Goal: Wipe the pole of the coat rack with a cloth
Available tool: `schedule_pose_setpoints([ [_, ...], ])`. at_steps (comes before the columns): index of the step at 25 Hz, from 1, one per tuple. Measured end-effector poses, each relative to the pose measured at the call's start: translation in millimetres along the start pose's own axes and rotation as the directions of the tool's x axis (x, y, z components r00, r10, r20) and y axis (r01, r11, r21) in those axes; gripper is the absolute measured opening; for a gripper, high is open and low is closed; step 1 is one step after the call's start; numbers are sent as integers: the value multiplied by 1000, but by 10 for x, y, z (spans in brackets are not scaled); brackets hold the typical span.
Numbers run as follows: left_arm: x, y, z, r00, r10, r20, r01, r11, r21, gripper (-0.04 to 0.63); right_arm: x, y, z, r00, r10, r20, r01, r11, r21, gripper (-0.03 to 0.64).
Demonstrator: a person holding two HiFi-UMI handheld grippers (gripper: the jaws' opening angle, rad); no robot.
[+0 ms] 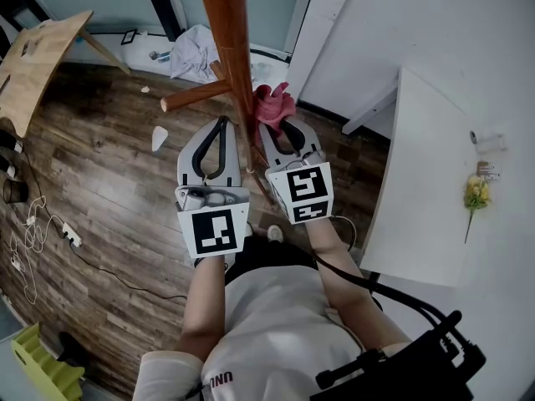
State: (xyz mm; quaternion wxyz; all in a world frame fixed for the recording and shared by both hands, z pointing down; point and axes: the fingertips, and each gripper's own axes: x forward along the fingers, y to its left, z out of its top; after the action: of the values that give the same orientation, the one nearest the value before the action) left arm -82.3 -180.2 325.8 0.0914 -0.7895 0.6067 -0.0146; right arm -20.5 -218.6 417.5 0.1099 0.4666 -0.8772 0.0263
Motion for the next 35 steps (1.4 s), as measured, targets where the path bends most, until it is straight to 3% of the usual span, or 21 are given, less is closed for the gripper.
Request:
schedule_pose_setpoints([
  [35, -5, -29, -36, 1000, -3, -7, 3, 1000, 25, 12, 48, -262, -20, 998, -52, -24, 52, 998, -21, 80],
])
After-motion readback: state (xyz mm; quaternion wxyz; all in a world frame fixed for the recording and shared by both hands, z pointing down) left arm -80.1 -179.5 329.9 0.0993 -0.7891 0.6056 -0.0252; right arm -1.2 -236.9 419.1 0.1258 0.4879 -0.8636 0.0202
